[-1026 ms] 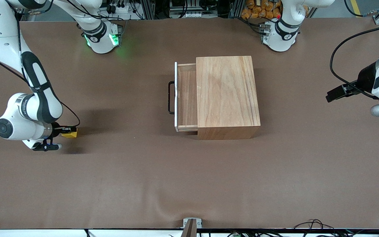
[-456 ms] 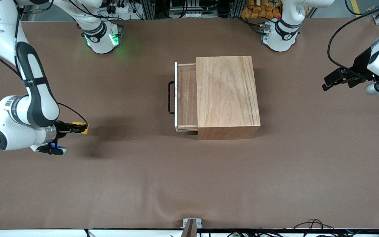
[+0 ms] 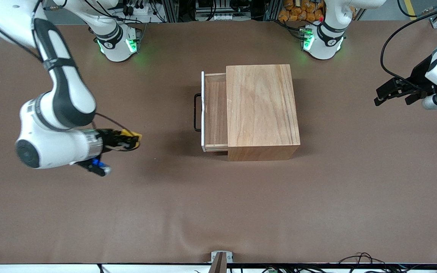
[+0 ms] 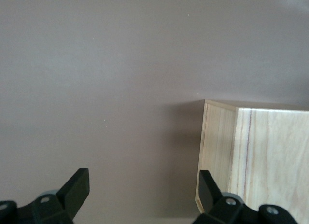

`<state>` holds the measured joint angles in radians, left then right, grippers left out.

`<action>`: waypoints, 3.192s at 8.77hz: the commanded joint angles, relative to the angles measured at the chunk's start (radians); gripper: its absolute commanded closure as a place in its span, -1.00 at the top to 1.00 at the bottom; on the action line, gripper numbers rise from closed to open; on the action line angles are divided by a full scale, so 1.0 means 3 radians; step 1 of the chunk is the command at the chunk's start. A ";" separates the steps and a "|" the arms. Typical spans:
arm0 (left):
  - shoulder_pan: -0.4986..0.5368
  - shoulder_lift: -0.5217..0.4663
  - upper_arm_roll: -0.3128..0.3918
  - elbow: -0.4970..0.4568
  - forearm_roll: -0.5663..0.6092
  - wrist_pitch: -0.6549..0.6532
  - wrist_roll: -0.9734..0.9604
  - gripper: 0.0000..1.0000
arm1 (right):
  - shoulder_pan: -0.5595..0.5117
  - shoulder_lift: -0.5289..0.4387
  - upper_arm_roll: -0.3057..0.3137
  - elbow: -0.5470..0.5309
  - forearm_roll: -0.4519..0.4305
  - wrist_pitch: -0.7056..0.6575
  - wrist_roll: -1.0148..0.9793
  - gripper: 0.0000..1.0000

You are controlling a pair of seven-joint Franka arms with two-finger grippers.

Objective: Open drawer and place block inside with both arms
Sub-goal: 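Carry the yellow cube with the right gripper over the open drawer, then open the right gripper to drop the cube into the drawer, withdraw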

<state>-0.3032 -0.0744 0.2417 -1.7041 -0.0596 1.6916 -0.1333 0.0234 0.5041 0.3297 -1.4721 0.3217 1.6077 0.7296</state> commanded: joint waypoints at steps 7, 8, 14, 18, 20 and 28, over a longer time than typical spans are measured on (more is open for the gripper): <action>0.1460 0.0054 -0.1091 0.0286 -0.0001 -0.0126 0.0562 1.00 | 0.1006 0.0002 0.0256 -0.0221 0.0032 0.0806 0.1551 -1.00; 0.1456 0.0038 -0.1087 0.0281 -0.0001 -0.0157 0.0567 1.00 | 0.1042 0.0007 0.0256 -0.0288 0.0037 0.0995 0.1587 -0.97; 0.1532 0.0049 -0.1056 0.0276 0.0004 -0.0183 0.0644 1.00 | 0.0946 0.0104 0.0241 0.0139 -0.0009 0.0688 0.1812 1.00; 0.1563 0.0028 -0.1051 0.0276 0.0004 -0.0254 0.0644 1.00 | 0.0226 0.0119 0.0246 0.0785 -0.0070 0.0184 0.1100 1.00; 0.1558 0.0013 -0.1071 0.0281 0.0004 -0.0377 0.0634 1.00 | -0.0117 0.0094 0.0200 0.0862 -0.0136 -0.0070 0.0786 1.00; 0.1522 -0.0023 -0.1261 0.0301 0.0040 -0.0352 0.0352 1.00 | 0.0111 -0.0958 -0.1273 0.1134 -0.0861 -0.1185 -0.1988 1.00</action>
<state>0.1489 -0.0811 -0.1261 -1.6301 -0.0589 1.5971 -0.0139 0.0359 0.2877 -0.0377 -1.0673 0.1145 1.2703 0.1521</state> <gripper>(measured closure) 0.000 0.000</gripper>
